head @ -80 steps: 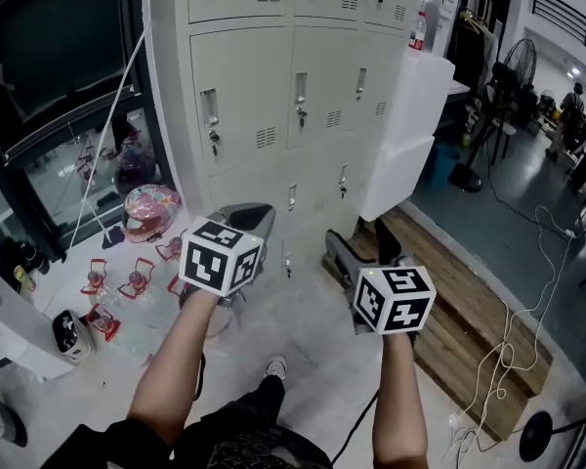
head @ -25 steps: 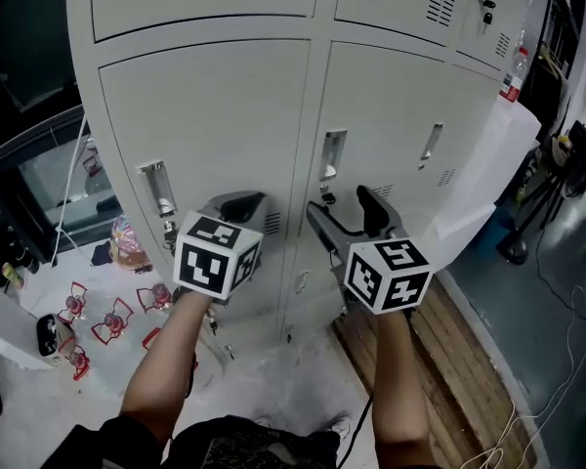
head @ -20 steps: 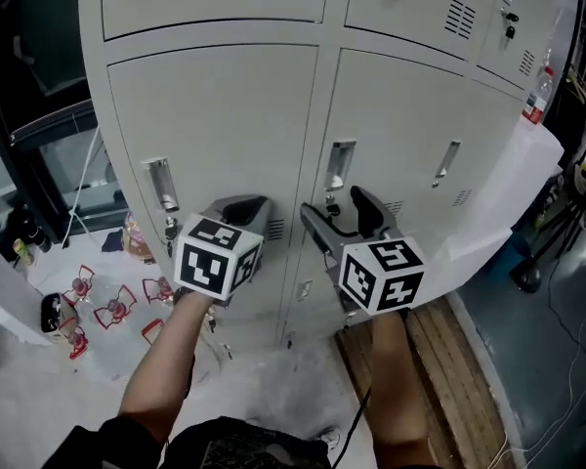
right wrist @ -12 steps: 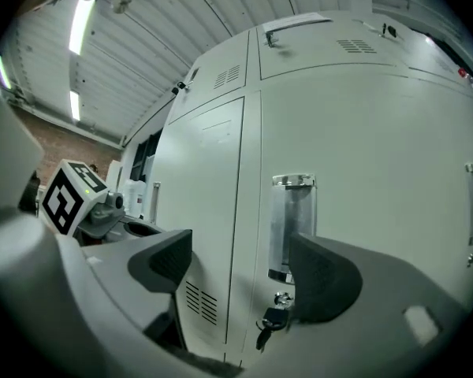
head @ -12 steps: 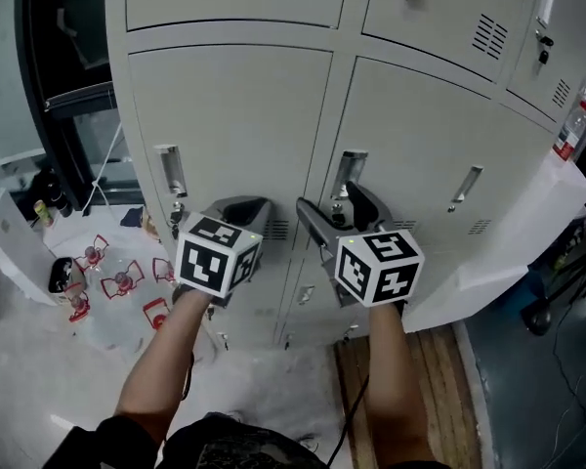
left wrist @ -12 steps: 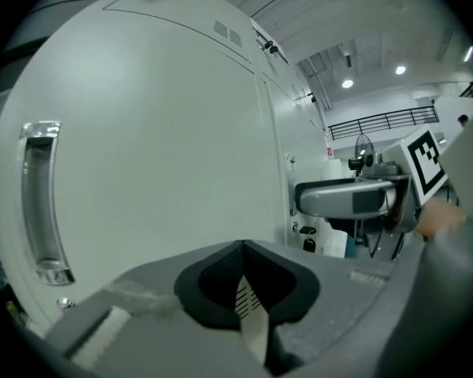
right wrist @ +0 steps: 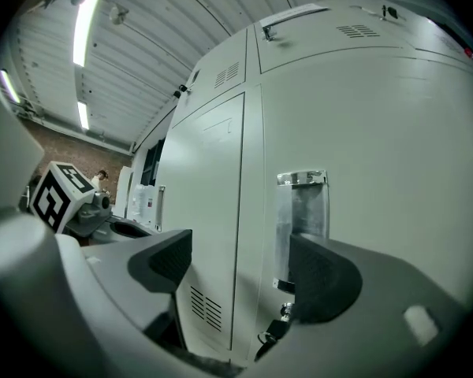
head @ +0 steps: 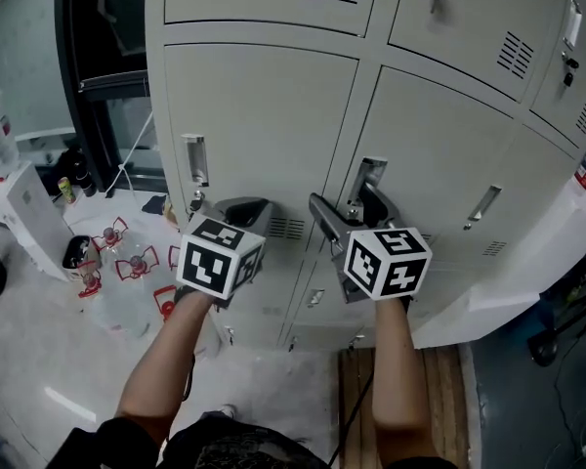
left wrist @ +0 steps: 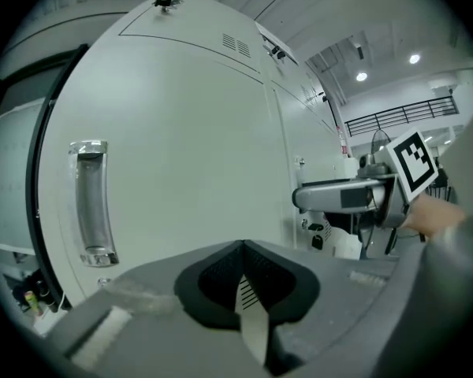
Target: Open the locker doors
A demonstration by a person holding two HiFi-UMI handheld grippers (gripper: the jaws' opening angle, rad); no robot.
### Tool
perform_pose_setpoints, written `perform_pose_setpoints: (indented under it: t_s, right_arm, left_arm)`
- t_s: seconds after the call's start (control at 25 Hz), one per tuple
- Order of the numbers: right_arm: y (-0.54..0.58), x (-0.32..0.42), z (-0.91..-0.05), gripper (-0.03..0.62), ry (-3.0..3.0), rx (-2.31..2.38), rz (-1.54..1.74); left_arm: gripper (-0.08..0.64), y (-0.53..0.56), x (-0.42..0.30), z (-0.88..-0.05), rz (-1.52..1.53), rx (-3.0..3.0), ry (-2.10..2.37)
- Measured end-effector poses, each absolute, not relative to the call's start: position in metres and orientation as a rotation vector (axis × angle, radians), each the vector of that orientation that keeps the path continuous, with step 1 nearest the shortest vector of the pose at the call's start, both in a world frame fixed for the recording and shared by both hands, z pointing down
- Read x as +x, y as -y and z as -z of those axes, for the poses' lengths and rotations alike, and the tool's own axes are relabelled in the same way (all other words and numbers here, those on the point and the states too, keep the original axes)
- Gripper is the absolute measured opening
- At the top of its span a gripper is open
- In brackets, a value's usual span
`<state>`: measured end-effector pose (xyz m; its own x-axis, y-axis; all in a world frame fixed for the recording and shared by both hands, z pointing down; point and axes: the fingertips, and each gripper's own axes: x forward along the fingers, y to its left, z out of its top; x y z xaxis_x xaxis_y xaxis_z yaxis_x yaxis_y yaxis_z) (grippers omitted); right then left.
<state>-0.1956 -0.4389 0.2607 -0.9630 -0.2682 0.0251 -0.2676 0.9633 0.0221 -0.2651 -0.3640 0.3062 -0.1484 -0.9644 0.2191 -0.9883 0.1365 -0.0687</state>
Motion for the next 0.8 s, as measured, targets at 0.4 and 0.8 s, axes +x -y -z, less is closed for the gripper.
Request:
perform_pose_setpoints:
  t_s: [0.4,0.8]
  right_arm:
    - [0.43,-0.179,-0.26,0.328,3.081,0.506,0.021]
    - [0.421,-0.146,-0.258,0.253,3.063,0.648,0.029]
  left_arm:
    - [-0.002,0.363,-0.256,-0.308,-0.277,2.032,2.215]
    - [-0.002,0.379,-0.23,-0.309,-0.274,2.189,2.082]
